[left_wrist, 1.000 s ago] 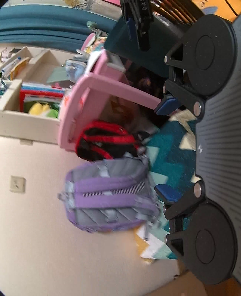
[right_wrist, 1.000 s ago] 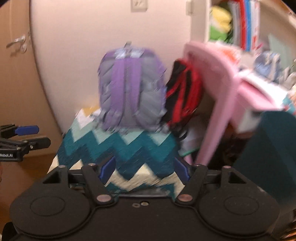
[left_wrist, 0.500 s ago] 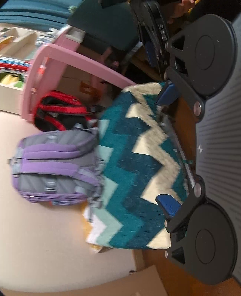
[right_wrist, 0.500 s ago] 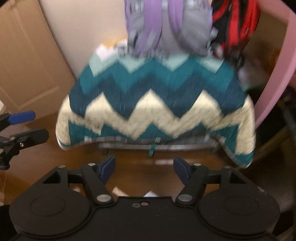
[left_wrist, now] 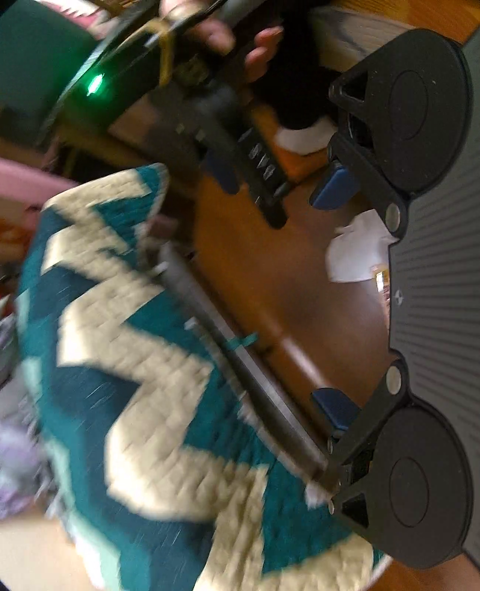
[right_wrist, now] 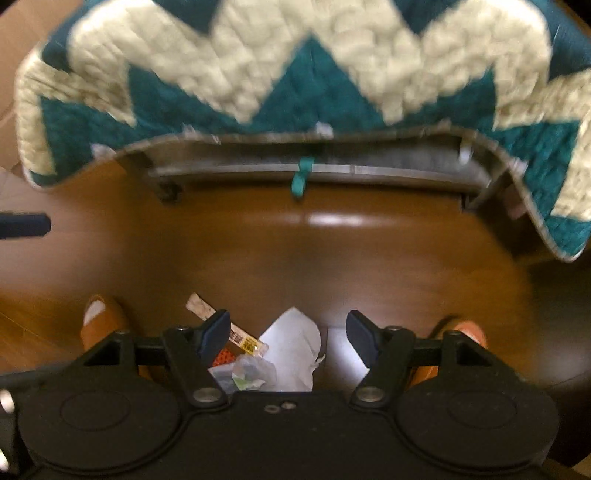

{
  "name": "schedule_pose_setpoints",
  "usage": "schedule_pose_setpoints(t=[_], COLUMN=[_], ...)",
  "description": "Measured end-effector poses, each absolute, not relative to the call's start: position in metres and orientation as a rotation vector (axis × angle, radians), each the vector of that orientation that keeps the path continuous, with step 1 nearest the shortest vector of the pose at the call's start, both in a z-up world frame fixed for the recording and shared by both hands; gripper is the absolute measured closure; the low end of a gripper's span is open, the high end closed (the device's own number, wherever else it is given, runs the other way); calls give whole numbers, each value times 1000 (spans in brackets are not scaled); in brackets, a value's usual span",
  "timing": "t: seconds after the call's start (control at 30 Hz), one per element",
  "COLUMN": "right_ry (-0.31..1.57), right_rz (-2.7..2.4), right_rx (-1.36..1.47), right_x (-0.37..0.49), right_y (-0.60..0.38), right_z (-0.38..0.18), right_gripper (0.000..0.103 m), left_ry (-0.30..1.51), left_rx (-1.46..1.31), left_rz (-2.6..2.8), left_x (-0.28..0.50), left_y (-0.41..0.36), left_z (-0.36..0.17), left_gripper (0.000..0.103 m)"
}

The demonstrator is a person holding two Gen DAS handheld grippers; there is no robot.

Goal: Collect trash
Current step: 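Move both open tools back down toward the trash on the floor, then grasp white tissue and clear plastic bag with the left tool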

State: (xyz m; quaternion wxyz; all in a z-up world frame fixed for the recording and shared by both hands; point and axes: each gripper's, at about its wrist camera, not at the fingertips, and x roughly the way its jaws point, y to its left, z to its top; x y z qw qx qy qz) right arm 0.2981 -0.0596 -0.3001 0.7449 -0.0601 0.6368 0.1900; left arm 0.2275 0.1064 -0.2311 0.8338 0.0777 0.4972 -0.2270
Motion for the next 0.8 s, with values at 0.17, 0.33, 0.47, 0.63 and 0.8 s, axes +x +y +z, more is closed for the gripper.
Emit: schedule_pose_setpoints(t=[0.17,0.33,0.47,0.63,0.8], right_ry=[1491,1581,1647,1712,1761], right_rz=[364,346,340,337,332], right_rx=[-91,-103,-112,-133,-125], right_x=[307,311,311,308,306], right_y=[-64,-63,-62,-63,-66], right_z=[-355,-410,-446,-484,-512], right_gripper=[34,34,34,35,35], left_ry=[1134,1200,1269,1343,1413], left_rx=[259,311,299,313,304], left_rz=[-593,-671,-717,-762,-797], left_x=[225,224,223,219,215], left_y=[91,79,70,57,49], left_z=[-281,-330,-367,-412,-450], left_gripper=[0,0,0,0,1])
